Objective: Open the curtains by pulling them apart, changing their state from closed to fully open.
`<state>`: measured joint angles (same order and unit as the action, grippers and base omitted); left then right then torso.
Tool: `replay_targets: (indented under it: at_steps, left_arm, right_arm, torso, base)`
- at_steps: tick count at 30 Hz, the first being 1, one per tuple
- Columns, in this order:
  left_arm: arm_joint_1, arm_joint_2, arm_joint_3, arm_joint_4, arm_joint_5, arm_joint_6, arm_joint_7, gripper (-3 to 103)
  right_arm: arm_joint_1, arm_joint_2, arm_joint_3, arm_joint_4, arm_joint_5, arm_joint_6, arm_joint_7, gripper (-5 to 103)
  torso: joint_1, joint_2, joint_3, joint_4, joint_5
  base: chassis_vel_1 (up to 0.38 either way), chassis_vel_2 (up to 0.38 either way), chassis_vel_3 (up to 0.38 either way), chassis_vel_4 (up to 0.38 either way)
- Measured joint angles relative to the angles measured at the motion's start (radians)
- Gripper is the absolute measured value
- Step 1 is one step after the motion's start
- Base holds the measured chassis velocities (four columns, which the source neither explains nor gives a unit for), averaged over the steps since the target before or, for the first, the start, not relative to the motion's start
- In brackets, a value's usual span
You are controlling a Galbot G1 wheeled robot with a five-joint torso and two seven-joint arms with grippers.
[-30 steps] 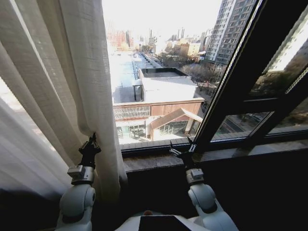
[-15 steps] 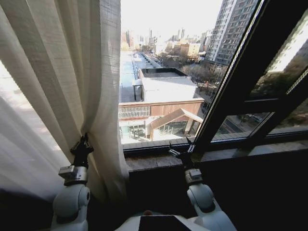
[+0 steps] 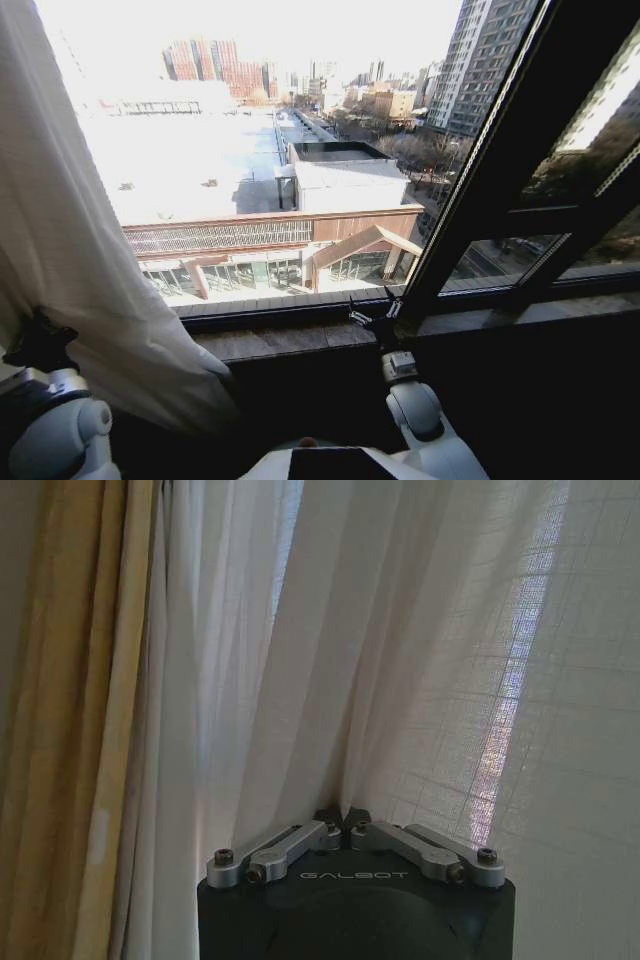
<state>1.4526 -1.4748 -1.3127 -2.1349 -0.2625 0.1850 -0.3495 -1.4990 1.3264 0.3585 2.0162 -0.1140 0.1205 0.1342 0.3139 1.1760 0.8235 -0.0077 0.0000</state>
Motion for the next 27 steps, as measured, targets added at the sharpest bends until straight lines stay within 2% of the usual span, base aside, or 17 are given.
replay_targets:
  at_steps: [1,5,6,8,11,12,15,16,17,18,19,20,22,23,24,25,27]
  left_arm:
    - [0.000,0.000,0.000,0.000,0.000,0.000,0.000,0]
    - [-0.019,0.028,-0.062,0.048,0.004,0.017,-0.150,0]
    - [-0.019,0.028,-0.062,0.048,0.004,0.017,-0.150,0]
    - [-0.021,0.036,-0.068,0.050,0.013,0.026,-0.205,0]
    - [-0.017,0.033,-0.053,0.034,0.034,0.029,-0.213,-3]
    - [-0.013,0.027,-0.033,0.016,0.046,0.026,-0.195,-3]
    - [0.007,-0.005,0.034,-0.052,0.056,0.016,-0.085,12]
    - [0.007,-0.005,0.034,-0.052,0.056,0.016,-0.085,12]
    - [0.026,-0.029,0.078,-0.092,0.058,0.012,0.003,17]
    - [0.038,-0.041,0.105,-0.117,0.058,0.011,0.066,17]
    - [0.059,-0.056,0.151,-0.153,0.058,0.011,0.168,23]
    - [0.059,-0.056,0.151,-0.153,0.058,0.011,0.168,23]
    - [0.097,-0.071,0.232,-0.201,0.061,0.011,0.353,33]
    - [0.104,-0.073,0.246,-0.209,0.065,0.011,0.403,39]
    - [0.119,-0.074,0.277,-0.227,0.085,0.010,0.516,44]
    - [0.119,-0.074,0.277,-0.227,0.085,0.010,0.516,44]
    - [0.127,-0.070,0.317,-0.236,0.118,0.006,0.583,55]
  right_arm:
    - [0.000,0.000,0.000,0.000,0.000,0.000,0.000,100]
    - [0.003,-0.002,-0.015,-0.010,-0.003,0.000,0.000,100]
    - [0.003,-0.002,-0.015,-0.010,-0.003,0.000,0.000,100]
    - [0.005,-0.002,-0.020,-0.017,-0.003,0.001,-0.001,100]
    - [0.005,-0.001,-0.025,-0.023,-0.003,0.002,-0.001,100]
    - [0.005,0.001,-0.027,-0.025,-0.003,0.003,-0.001,100]
    - [0.005,0.002,-0.029,-0.029,-0.003,0.007,-0.001,100]
    - [0.005,0.002,-0.029,-0.029,-0.003,0.007,-0.001,100]
    - [0.005,0.002,-0.028,-0.031,-0.003,0.009,-0.001,100]
    - [0.005,0.002,-0.027,-0.033,-0.002,0.011,-0.001,100]
    - [0.005,0.002,-0.024,-0.036,-0.002,0.016,0.000,100]
    - [0.005,0.002,-0.024,-0.036,-0.002,0.016,0.000,100]
    - [0.006,0.001,-0.017,-0.039,0.000,0.020,0.001,100]
    - [0.006,0.001,-0.016,-0.039,0.001,0.021,0.001,100]
    - [0.005,0.001,-0.013,-0.039,0.002,0.021,0.002,100]
    - [0.005,0.001,-0.013,-0.039,0.002,0.021,0.002,100]
    - [0.000,0.002,-0.008,-0.035,0.005,0.022,0.004,100]
  torso:
    - [0.000,0.000,0.000,0.0000,0.0000]
    - [0.000,0.000,0.000,0.0001,-0.0001]
    - [0.000,0.000,0.000,0.0001,-0.0001]
    - [0.000,0.000,0.000,0.0003,-0.0001]
    - [0.000,0.000,0.000,0.0002,-0.0001]
    - [0.000,0.000,0.000,0.0003,0.0001]
    - [0.000,0.000,0.000,-0.0001,0.0003]
    - [0.000,0.000,0.000,-0.0001,0.0003]
    - [0.000,0.000,0.000,0.0000,0.0003]
    - [0.000,0.000,0.000,0.0000,0.0002]
    - [0.000,0.000,0.000,0.0000,0.0005]
    - [0.000,0.000,0.000,0.0000,0.0005]
    - [0.000,0.000,0.000,-0.0002,0.0004]
    - [0.000,0.000,0.000,-0.0001,0.0005]
    - [0.000,0.000,0.000,0.0001,0.0006]
    - [0.000,0.000,0.000,0.0001,0.0006]
    - [0.000,0.000,0.000,0.0000,0.0004]
  base:
    - [0.000,0.000,0.000,0.000]
    - [0.000,0.000,0.000,0.000]
    - [0.000,0.000,0.000,0.000]
    - [0.000,0.000,0.000,0.000]
    - [0.000,0.000,0.000,0.000]
    - [0.000,0.000,0.000,0.000]
    - [0.000,0.000,0.000,0.000]
    - [0.000,0.000,0.000,0.000]
    - [0.000,0.000,0.000,0.000]
    - [0.000,0.000,0.000,0.000]
    - [0.000,0.000,0.000,0.000]
    - [0.000,0.000,0.000,0.000]
    - [0.000,0.000,0.000,0.000]
    - [0.000,0.000,0.000,0.000]
    - [0.000,0.000,0.000,0.000]
    - [0.000,0.000,0.000,0.000]
    - [0.000,0.000,0.000,0.000]
